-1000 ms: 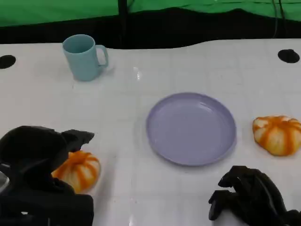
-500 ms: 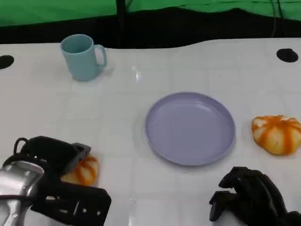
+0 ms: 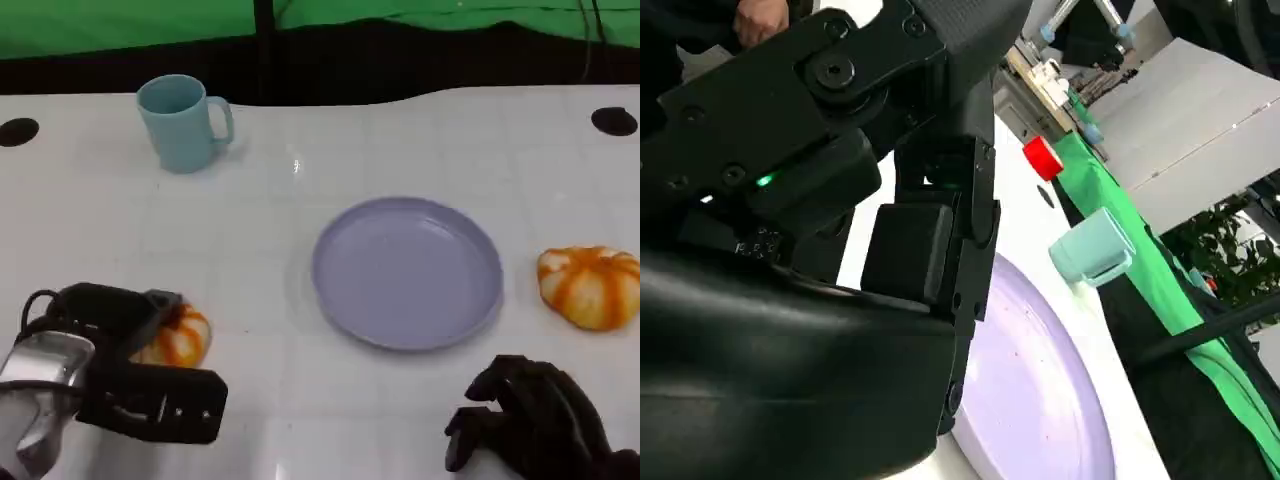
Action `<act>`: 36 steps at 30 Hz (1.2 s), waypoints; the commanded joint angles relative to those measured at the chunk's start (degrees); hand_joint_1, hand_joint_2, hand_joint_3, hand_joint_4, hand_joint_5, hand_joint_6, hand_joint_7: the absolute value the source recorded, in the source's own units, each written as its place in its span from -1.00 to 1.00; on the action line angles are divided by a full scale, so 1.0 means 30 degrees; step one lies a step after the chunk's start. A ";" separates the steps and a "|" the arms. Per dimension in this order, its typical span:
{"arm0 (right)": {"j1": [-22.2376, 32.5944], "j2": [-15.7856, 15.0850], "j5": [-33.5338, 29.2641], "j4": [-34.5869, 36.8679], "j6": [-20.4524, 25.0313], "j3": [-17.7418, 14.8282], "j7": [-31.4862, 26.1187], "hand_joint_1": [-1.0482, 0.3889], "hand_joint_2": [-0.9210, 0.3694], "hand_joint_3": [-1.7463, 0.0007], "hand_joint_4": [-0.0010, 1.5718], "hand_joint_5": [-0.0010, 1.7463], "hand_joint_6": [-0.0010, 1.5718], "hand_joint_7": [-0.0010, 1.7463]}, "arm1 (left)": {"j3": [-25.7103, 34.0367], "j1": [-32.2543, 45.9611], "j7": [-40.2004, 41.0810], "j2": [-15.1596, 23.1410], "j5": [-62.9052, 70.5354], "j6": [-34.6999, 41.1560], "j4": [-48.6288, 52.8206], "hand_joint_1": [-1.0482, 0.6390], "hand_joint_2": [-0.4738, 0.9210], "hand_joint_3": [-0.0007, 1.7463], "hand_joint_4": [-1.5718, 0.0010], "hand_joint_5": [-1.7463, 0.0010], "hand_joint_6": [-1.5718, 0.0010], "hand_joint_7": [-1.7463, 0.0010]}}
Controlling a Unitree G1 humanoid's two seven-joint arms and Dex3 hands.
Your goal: Grasp the bread from the table and place it into the plate.
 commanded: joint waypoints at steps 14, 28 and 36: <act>-0.0102 -0.0209 0.0075 0.0064 -0.0071 -0.0149 0.0031 -0.98 -0.72 1.00 0.98 -0.11 1.00 -0.57 | -0.0856 -0.0330 0.4957 -0.0147 -0.1827 -0.2135 0.3060 -0.14 1.00 -0.39 0.21 -1.00 0.48 -0.97; 0.0041 -0.0134 0.0123 0.0368 -0.0198 -0.0212 0.0203 -0.98 -0.70 1.00 0.98 -0.11 1.00 -0.58 | 0.0148 0.0873 0.8571 -0.0138 -0.2010 -0.2272 -0.0903 -0.12 1.00 -0.63 0.16 -1.00 0.18 -0.31; 0.0062 -0.0030 0.0101 0.0241 0.0033 -0.0190 -0.0158 -0.98 -0.68 1.00 0.98 -0.11 1.00 -0.56 | 0.0340 -0.0350 0.8351 -0.0142 -0.1852 -0.2545 -0.1403 -0.11 1.00 -0.74 0.15 -1.00 0.29 -0.73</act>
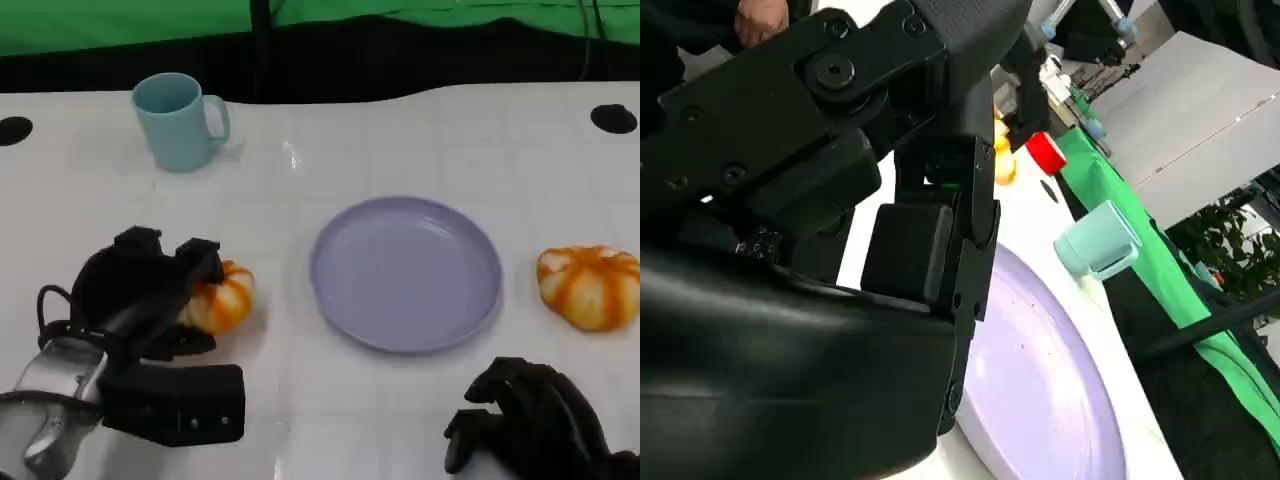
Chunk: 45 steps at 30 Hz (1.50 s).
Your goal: Grasp the bread from the table and place it into the plate.
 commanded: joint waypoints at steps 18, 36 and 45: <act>-0.0055 -0.0165 0.0047 0.0309 0.0009 -0.0050 -0.0051 -1.00 -0.68 0.99 1.00 -0.12 1.00 -0.55 | -0.0292 -0.4286 0.2732 -0.2286 -0.0314 -0.2943 0.3307 -0.11 0.87 -0.65 -0.01 -0.99 -0.15 -0.01; 0.0224 -0.0233 -0.0057 -0.0117 0.0065 0.0053 -0.0114 -1.00 -0.69 1.00 1.00 -0.09 1.00 -0.53 | -0.1821 -0.7579 0.2623 -0.6118 -0.0143 -0.3302 0.6334 -0.14 0.63 -0.16 -0.11 -1.00 0.04 -0.59; 0.0473 -0.0010 0.0107 -0.0434 0.0294 0.0025 -0.0303 -1.00 -0.67 1.00 1.00 -0.11 1.00 -0.55 | -0.2772 -0.9515 0.2979 -0.7892 -0.0106 -0.3756 0.9581 -0.13 0.62 -0.11 -0.18 -1.00 -0.09 -0.12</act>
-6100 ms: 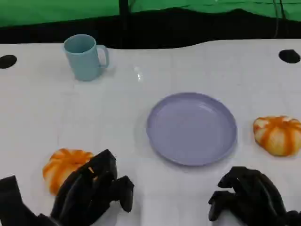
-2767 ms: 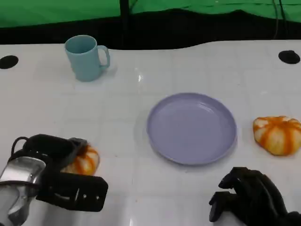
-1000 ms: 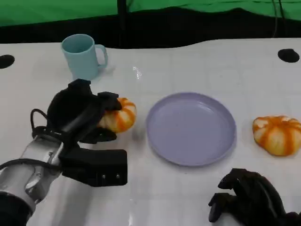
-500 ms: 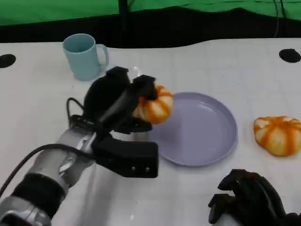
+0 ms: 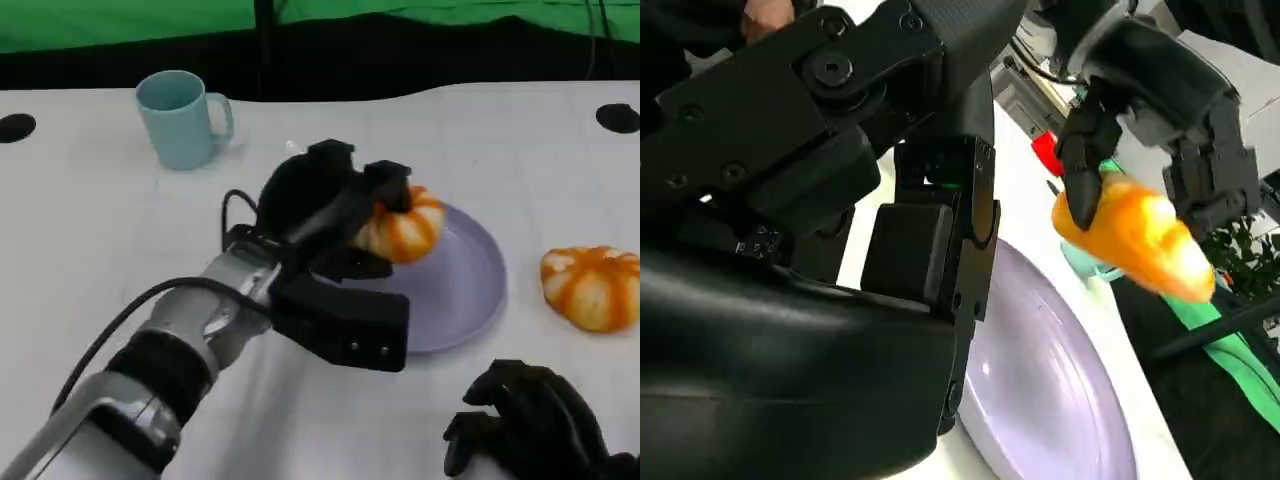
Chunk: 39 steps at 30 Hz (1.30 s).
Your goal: Grasp the bread from the table and place it into the plate.
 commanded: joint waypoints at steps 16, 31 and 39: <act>0.0224 0.0197 0.0256 -0.0283 0.0277 -0.0034 -0.0135 -1.00 -0.68 1.00 1.00 -0.12 1.00 -0.54 | -0.1014 -0.3108 -0.5093 -0.0806 -0.0887 -0.0237 0.3720 -0.43 1.00 -0.66 0.40 -0.35 0.43 0.77; 0.0058 0.0102 0.0197 -0.0027 0.0152 -0.0096 0.0149 -0.98 -0.70 1.00 1.00 -0.13 1.00 -0.57 | -0.1185 -0.3154 -0.9683 0.0041 -0.0929 0.1272 0.1183 -0.85 1.00 -0.53 0.61 0.59 0.65 0.98; 0.0093 0.0091 0.0110 -0.0142 0.0150 -0.0115 -0.0013 -1.00 -0.70 1.00 1.00 -0.11 1.00 -0.53 | -0.0861 -0.2209 -1.0462 0.1040 -0.1468 0.1279 -0.0712 -0.88 1.00 -0.53 0.52 0.60 0.60 0.97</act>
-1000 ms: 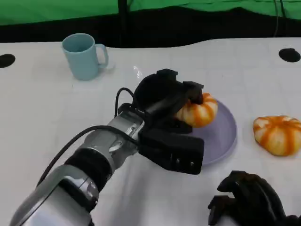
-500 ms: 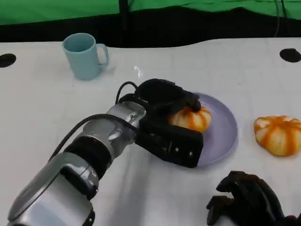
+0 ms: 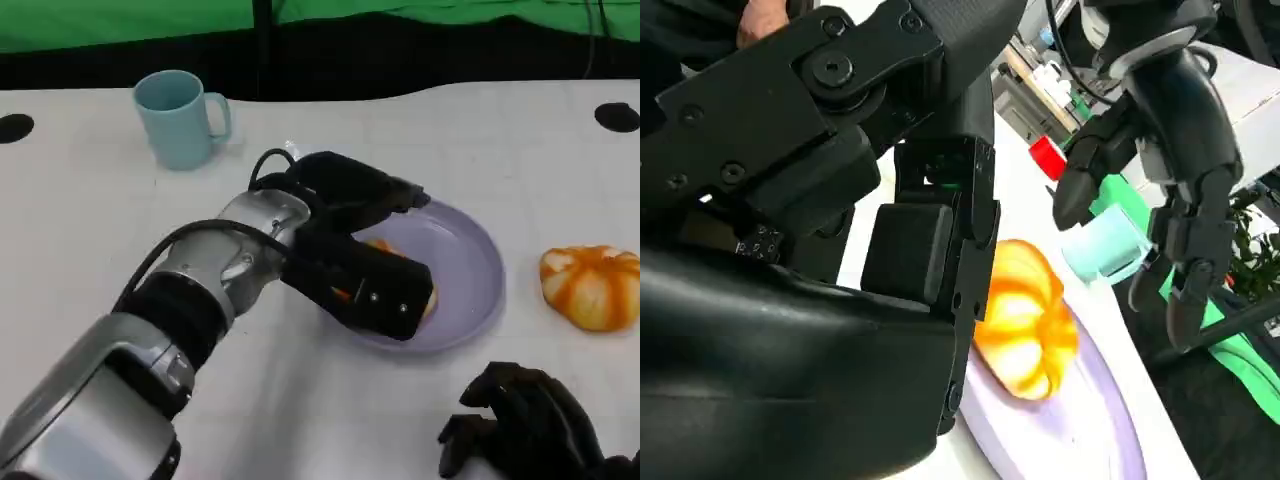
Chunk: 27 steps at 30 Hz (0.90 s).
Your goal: Grasp the bread from the table and place it into the plate.
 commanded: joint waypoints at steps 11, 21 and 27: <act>-0.0017 -0.0287 0.0049 0.0034 -0.0207 -0.0112 0.0094 -1.00 -0.71 0.99 1.00 -0.13 1.00 -0.54 | 0.1919 0.3169 0.0320 0.2441 -0.2806 -0.2983 -0.3526 -0.77 1.00 -0.53 0.30 0.59 0.51 0.95; -0.0065 -0.0276 -0.0011 0.0059 -0.0298 -0.0082 0.0014 -1.00 -0.71 1.00 1.00 -0.12 1.00 -0.55 | 0.5397 0.7943 0.1779 0.2562 -0.7997 -0.7725 -0.5084 -0.59 1.00 -0.64 0.16 -0.01 0.04 0.82; -0.0187 -0.0371 0.0023 0.0298 -0.0418 -0.0114 0.0263 -0.99 -0.70 1.00 1.00 -0.12 1.00 -0.55 | 0.6997 1.0593 -0.1013 0.1813 -1.3376 -0.9700 -0.5772 -0.46 1.00 -0.65 0.25 -0.72 0.07 0.59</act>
